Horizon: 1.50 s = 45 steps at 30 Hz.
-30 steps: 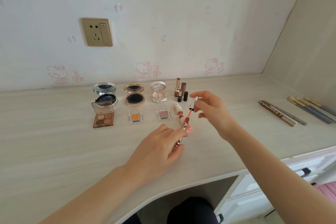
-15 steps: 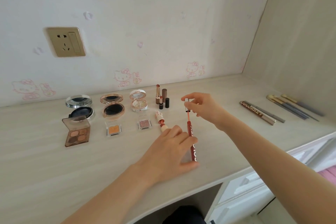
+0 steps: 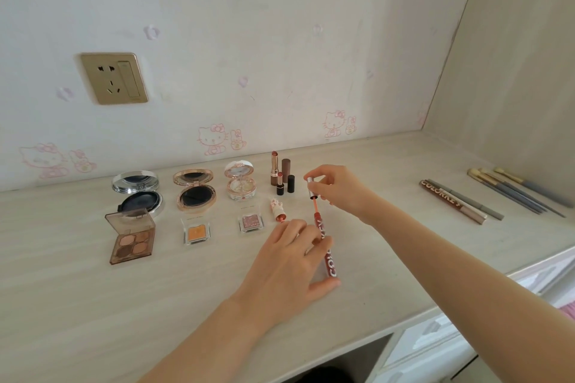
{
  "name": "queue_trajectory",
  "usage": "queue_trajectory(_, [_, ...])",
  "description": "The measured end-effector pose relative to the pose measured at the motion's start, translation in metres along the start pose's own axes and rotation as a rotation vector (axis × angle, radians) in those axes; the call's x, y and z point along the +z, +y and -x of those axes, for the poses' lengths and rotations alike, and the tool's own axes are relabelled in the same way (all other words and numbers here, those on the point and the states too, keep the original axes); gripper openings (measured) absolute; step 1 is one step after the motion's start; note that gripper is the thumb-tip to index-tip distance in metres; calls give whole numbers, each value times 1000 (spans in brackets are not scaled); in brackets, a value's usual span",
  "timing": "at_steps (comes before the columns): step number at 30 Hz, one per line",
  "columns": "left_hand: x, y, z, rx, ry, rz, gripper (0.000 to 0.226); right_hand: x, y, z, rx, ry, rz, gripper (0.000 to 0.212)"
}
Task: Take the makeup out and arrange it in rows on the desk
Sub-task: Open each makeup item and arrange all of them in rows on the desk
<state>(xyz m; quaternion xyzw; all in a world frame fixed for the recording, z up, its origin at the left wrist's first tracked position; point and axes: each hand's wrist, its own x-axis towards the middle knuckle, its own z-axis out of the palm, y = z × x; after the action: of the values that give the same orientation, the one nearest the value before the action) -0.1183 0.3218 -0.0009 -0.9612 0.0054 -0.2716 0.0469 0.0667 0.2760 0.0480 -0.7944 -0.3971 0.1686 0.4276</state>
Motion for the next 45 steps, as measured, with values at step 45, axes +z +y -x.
queue_trajectory(45, [-4,-3,6,-180,-87,189,61,-6,30,25,-74,27,342,26])
